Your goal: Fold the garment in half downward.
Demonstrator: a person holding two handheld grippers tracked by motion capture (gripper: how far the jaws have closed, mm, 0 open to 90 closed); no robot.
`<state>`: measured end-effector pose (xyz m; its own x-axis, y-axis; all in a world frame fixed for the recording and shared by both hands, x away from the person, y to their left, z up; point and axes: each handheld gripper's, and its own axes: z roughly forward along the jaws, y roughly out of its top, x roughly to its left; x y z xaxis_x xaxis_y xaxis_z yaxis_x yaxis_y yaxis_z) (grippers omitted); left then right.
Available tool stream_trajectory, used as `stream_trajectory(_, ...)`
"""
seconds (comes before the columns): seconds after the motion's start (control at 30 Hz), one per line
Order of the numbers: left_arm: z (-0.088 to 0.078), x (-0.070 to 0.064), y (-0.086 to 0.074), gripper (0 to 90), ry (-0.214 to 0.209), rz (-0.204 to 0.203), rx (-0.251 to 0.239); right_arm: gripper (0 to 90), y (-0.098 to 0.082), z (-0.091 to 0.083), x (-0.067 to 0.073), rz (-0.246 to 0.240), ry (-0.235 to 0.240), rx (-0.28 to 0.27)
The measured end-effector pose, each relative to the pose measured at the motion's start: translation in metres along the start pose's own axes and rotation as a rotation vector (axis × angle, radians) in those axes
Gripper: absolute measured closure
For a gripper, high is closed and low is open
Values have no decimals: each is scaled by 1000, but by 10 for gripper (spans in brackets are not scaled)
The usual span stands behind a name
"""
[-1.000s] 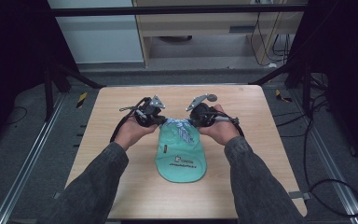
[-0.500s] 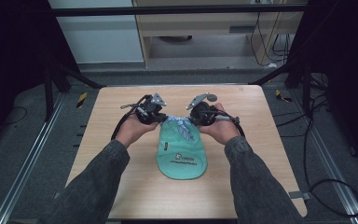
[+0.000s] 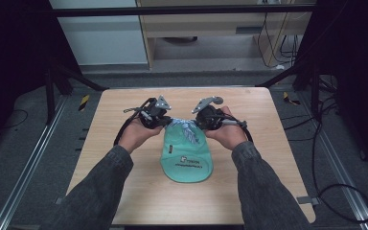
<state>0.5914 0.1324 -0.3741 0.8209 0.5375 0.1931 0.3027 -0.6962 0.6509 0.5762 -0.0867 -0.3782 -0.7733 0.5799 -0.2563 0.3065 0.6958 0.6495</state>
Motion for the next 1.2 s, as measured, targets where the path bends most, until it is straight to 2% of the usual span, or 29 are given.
stream_trajectory(0.23, -1, -7, 0, 867, 10, 21, 1, 829, -6, -2, 6, 2, -4, -5)
stream_trajectory(0.67, -1, 0, 5, 867, 14, 14, -8, 828, -2, 0, -3, 9, -15, -12)
stream_trajectory(1.03, -5, -15, -2, 867, 27, 40, -14, 828, -11, -5, 9, -18, -20, -20)
stream_trajectory(1.2, -4, -20, -2, 867, 20, 47, -17, 828, -16, -6, 11, -13, -22, -20)
